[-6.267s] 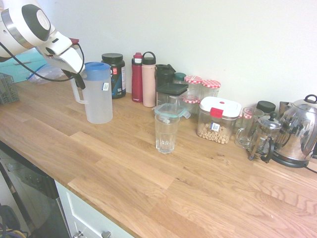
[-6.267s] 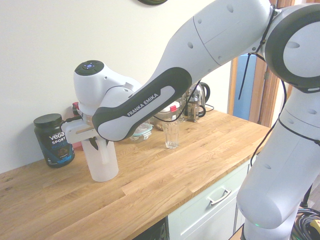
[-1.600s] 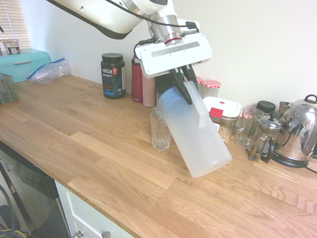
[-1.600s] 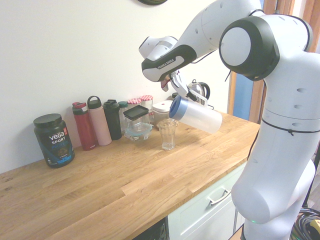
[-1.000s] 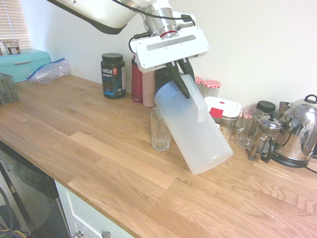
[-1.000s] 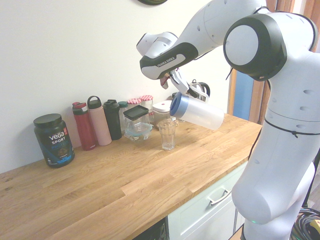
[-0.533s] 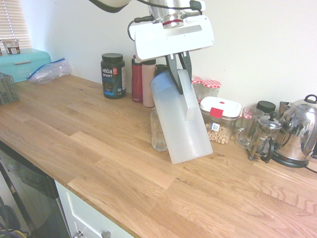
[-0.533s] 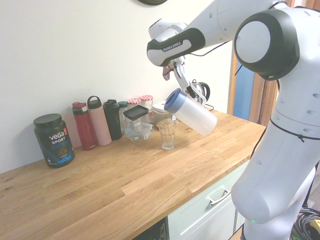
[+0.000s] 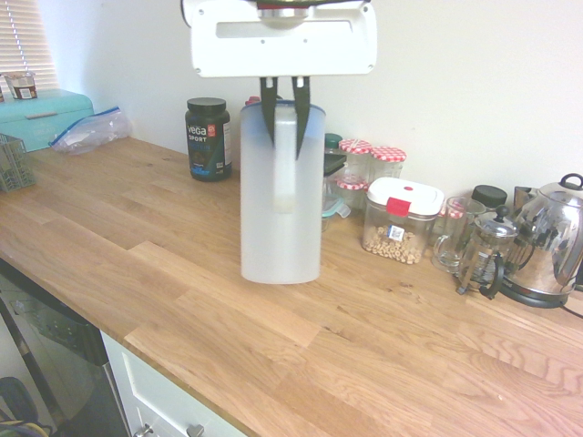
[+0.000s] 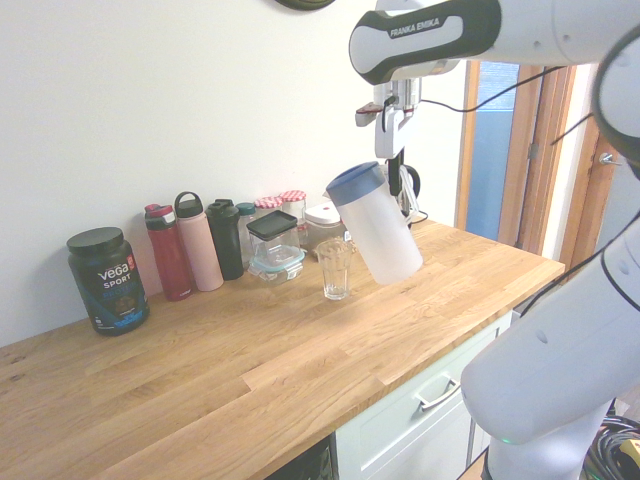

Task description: Pour me some water

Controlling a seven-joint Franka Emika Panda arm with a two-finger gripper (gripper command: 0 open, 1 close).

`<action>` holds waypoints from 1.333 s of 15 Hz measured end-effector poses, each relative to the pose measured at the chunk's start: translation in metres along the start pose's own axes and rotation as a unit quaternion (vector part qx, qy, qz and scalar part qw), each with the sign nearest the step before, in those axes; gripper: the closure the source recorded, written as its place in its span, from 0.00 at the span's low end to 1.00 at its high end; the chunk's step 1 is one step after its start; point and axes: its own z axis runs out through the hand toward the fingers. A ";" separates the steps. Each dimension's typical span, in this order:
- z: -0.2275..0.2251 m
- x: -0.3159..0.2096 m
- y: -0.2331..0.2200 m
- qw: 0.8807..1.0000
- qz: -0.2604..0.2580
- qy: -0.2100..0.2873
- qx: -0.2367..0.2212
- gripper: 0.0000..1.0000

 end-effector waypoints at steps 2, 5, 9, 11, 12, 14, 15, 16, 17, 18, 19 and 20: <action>-0.001 -0.039 -0.024 0.998 0.049 0.008 0.028 1.00; 0.008 -0.097 -0.083 0.991 0.115 0.026 0.060 1.00; 0.023 -0.142 -0.184 0.974 0.176 0.103 0.098 1.00; 0.026 -0.147 -0.228 0.961 0.192 0.163 0.116 1.00; 0.029 -0.144 -0.245 0.953 0.198 0.191 0.129 1.00; 0.039 -0.130 -0.272 0.936 0.211 0.240 0.147 1.00; 0.050 -0.125 -0.285 0.934 0.214 0.247 0.145 1.00; 0.062 -0.122 -0.296 0.936 0.214 0.242 0.140 1.00; 0.073 -0.119 -0.305 0.939 0.213 0.234 0.135 1.00; 0.080 -0.118 -0.314 0.942 0.211 0.225 0.130 1.00; 0.085 -0.116 -0.324 0.944 0.210 0.218 0.128 1.00; 0.088 -0.113 -0.332 0.946 0.209 0.212 0.128 1.00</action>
